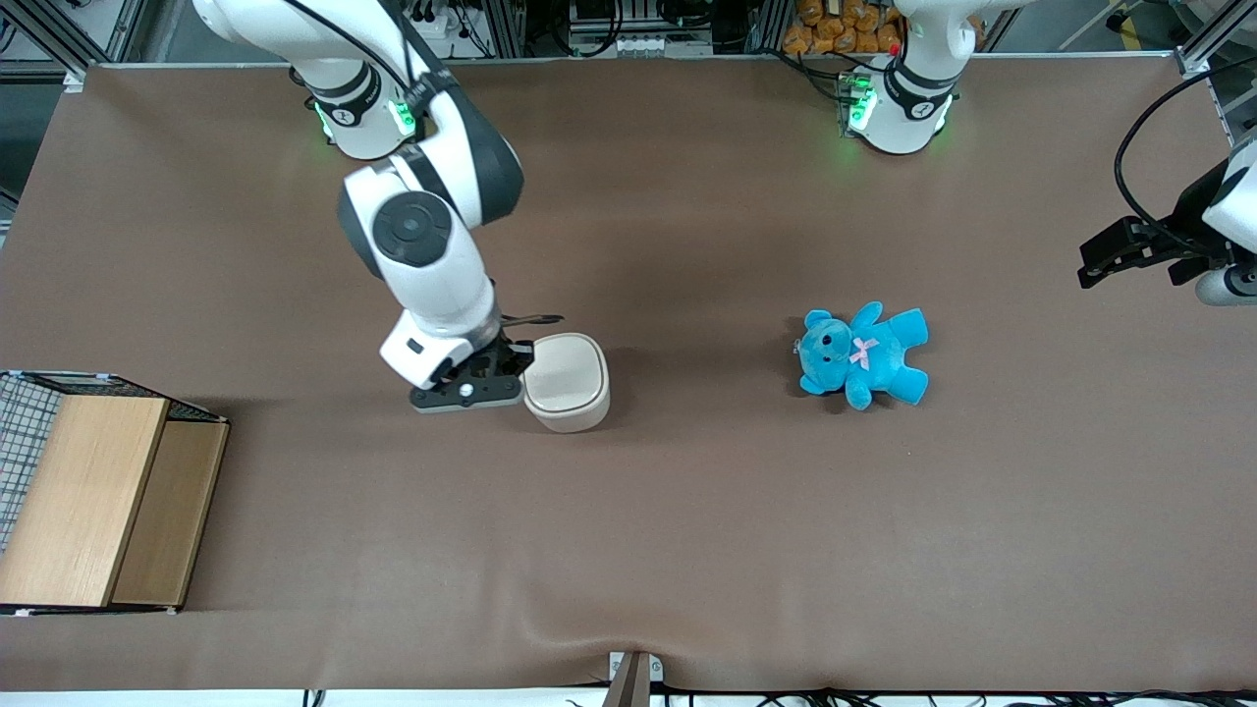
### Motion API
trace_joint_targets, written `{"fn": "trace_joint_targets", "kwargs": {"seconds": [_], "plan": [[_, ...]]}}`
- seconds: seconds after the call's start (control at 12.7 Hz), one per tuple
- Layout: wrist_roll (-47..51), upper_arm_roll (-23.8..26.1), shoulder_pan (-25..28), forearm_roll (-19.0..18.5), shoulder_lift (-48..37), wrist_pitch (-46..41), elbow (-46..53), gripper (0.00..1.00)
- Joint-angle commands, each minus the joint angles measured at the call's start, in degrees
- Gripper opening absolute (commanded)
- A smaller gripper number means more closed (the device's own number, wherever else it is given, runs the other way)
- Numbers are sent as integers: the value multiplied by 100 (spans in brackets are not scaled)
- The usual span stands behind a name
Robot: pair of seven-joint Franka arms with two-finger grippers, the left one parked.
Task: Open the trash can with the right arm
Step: 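Press the right gripper fingertips onto the trash can lid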
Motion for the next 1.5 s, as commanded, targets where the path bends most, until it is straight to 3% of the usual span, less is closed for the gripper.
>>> {"fn": "trace_joint_targets", "kwargs": {"seconds": [0.0, 1.42], "plan": [[143, -28, 85, -98, 122, 5, 88, 6], [468, -19, 357, -63, 605, 260, -17, 10]]}}
